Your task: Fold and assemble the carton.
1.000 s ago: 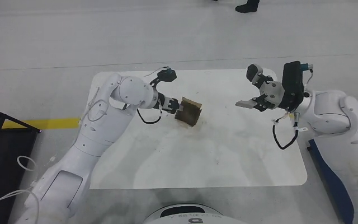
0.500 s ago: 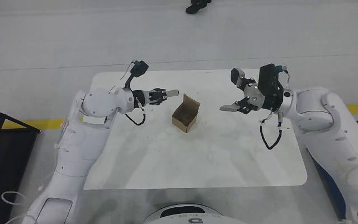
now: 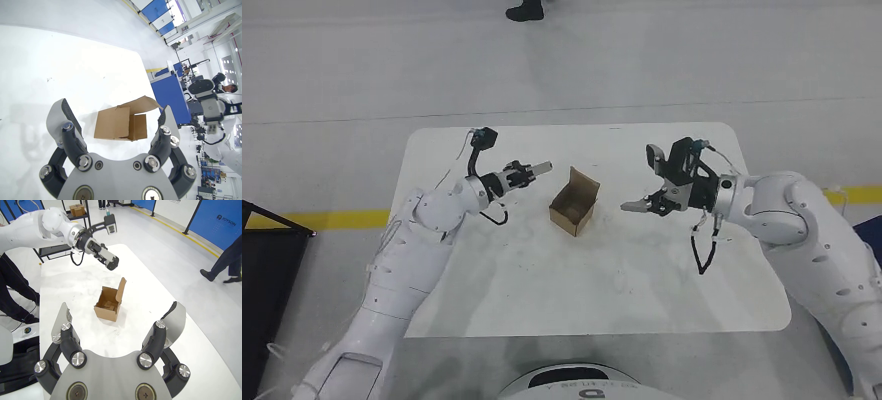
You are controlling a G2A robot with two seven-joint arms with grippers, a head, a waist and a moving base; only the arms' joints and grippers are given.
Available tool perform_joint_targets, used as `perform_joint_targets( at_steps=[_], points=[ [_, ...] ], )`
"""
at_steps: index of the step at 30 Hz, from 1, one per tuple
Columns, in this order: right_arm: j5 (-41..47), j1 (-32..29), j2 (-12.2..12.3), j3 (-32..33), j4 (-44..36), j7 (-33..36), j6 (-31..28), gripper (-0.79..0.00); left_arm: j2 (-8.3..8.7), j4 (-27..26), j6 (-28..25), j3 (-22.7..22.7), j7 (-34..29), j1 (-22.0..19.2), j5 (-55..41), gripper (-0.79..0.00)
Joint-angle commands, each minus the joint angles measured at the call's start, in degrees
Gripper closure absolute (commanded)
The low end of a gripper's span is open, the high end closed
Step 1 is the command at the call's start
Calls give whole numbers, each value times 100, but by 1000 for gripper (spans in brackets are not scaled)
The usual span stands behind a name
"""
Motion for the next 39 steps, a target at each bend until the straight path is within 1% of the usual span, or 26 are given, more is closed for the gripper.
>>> perform_joint_targets(
  at_steps=[1, 3, 5, 7, 9, 13, 15, 17, 19, 22, 23, 24, 26, 28, 31, 33, 36, 38, 39],
  points=[
    [-168, -84, -3, -93, 14, 242, 148, -785, -92, 345, -130, 356, 46, -170, -159, -785],
    [-322, -156, -4, -114, 66, 402, 372, -785, -192, 623, -287, 635, 55, -330, -420, -785],
    [-326, -267, 5, -62, 158, 427, 456, -785, -286, 825, -405, 843, 19, -441, -810, -785],
    [-341, -387, 27, 54, 196, 458, 504, -785, -364, 983, -486, 976, -105, -504, -1285, -785],
    [-351, -518, 51, 195, 176, 465, 552, -785, -421, 1105, -533, 1067, -362, -544, -1760, -785],
    [-376, -772, 87, 428, 89, 434, 610, -785, -509, 1250, -343, 1160, -898, -575, -2715, -785],
    [-398, -872, 97, 504, 61, 421, 620, -785, -525, 1263, -230, 1208, -1014, -604, -2779, -785],
    [-454, -960, 103, 546, 47, 438, 635, -785, -533, 1201, -180, 1221, -999, -574, -2835, -785],
    [-444, -1062, 110, 576, 80, 422, 550, -785, -516, 1101, -155, 1176, -966, -562, -2768, -785],
    [-275, -1260, 142, 792, 277, 308, 321, -785, -446, 810, -167, 965, -920, -450, -2705, -785],
    [-164, -1347, 156, 872, 346, 307, 238, -720, -411, 667, -190, 864, -937, -385, -2692, -785],
    [-26, -1435, 171, 914, 396, 403, 118, -622, -372, 518, -234, 748, -981, -301, -2709, -785],
    [-18, -1495, 203, 969, 363, 738, 20, -493, -288, 245, -338, 523, -1136, -106, -2674, -785],
    [74, -1519, 195, 858, 251, 887, 9, -502, -207, 54, -436, 303, -1347, 90, -2682, -785],
    [22, -1400, 137, 535, 142, 957, 211, -582, -114, -123, -496, 67, -1594, 333, -2668, -785],
    [16, -1261, 77, 290, 190, 860, 378, -597, -69, -187, -490, -17, -1670, 449, -2555, -785],
    [-151, -1022, -12, -55, 315, 801, 629, -600, -33, -256, -444, -23, -1653, 548, -2311, -785],
    [-190, -883, -61, -217, 401, 775, 725, -606, -39, -300, -463, 48, -1569, 586, -2264, -785],
    [-195, -822, -81, -278, 435, 767, 750, -622, -46, -304, -472, 92, -1523, 589, -2253, -785]
  ],
)
